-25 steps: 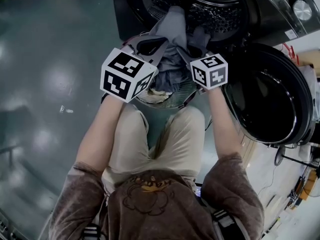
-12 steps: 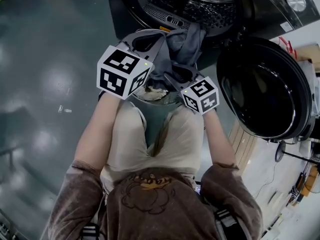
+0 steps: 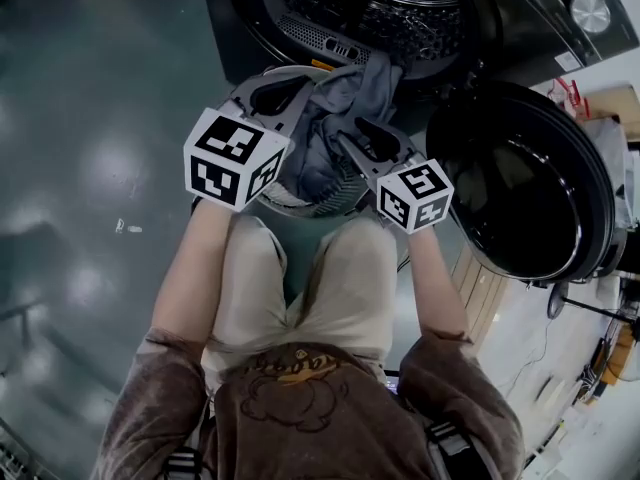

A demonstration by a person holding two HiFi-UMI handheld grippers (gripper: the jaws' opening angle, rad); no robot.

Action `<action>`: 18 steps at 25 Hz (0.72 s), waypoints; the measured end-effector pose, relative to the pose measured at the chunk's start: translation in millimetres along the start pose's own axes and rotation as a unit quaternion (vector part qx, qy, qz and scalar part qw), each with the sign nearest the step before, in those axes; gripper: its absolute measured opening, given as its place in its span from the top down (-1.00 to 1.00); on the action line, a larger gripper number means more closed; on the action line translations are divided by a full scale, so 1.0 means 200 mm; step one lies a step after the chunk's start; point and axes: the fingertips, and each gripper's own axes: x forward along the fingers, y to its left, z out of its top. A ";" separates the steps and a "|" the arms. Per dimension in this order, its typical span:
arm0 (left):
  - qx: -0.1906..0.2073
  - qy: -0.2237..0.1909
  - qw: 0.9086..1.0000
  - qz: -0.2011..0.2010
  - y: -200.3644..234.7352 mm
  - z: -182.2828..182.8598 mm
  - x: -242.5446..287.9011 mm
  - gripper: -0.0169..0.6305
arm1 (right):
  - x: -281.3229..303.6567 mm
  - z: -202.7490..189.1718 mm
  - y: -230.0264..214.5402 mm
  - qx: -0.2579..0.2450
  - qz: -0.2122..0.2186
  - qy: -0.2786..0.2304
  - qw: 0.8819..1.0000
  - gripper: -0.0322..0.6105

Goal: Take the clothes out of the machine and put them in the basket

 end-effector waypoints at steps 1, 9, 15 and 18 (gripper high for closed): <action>-0.003 -0.002 1.000 0.002 0.01 0.01 -0.01 0.92 | 0.00 0.03 -0.01 0.005 -0.003 -0.005 1.000 0.38; -0.044 0.001 0.999 0.002 0.11 0.43 -0.13 0.93 | -0.16 0.52 0.00 0.050 -0.016 -0.030 0.998 0.38; -0.035 0.037 0.999 0.012 0.11 1.00 -0.37 0.92 | -0.42 1.14 0.12 0.053 -0.006 -0.030 0.998 0.40; -0.035 0.046 0.998 0.008 0.06 1.33 -0.50 0.92 | -0.58 1.47 0.19 0.055 -0.002 -0.029 0.998 0.40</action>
